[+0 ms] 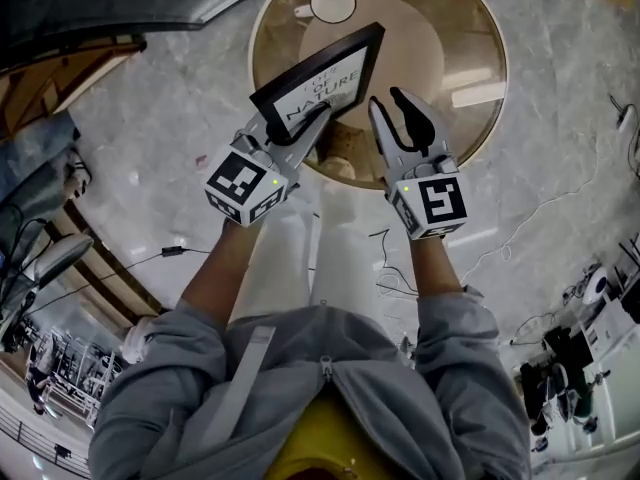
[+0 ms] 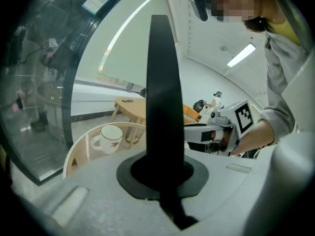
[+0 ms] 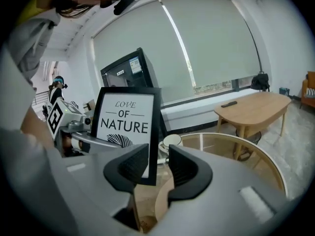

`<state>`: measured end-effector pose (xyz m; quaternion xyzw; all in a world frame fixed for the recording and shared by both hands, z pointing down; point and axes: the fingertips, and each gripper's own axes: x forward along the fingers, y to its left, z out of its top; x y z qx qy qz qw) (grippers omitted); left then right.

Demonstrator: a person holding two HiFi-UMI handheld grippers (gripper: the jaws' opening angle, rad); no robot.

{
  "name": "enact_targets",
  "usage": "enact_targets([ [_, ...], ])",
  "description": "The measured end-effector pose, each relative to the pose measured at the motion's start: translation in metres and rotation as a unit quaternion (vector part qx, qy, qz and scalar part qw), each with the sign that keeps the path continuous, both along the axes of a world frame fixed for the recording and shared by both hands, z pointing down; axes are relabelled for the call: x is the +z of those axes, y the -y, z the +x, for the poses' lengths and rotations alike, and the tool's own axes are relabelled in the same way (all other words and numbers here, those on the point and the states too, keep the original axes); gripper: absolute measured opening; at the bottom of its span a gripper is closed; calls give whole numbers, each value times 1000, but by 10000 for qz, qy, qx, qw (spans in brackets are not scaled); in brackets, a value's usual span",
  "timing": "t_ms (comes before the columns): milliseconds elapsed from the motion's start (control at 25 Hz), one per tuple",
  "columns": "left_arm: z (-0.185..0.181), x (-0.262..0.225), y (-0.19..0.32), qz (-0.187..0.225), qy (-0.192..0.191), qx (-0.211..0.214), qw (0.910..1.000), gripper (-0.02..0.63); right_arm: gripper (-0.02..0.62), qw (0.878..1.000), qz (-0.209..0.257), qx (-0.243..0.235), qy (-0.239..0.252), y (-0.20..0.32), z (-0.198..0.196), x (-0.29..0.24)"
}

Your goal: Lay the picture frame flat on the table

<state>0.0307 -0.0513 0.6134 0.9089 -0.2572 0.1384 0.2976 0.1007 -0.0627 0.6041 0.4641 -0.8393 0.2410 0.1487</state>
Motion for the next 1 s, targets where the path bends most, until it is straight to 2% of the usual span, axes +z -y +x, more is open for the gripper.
enact_targets([
  [320, 6, 3, -30, -247, -566, 780, 9950, 8, 144, 9918, -306, -983, 753, -25, -9, 9],
  [480, 8, 7, -38, -383, -878, 1219, 9879, 8, 161, 9834, -537, -1414, 998, -33, -17, 20],
  [680, 6, 8, -46, -479, -1229, 1631, 9778, 8, 147, 9688, -706, -1917, 1401, -44, -28, 22],
  [840, 4, 7, -49, -544, -1341, 1772, 9735, 9, 103, 9618, -678, -2131, 1578, -52, -32, 19],
  [1000, 3, 13, -44, -706, -1392, 1592, 9748, 30, 84, 9628, -541, -2101, 1611, -54, -31, 18],
])
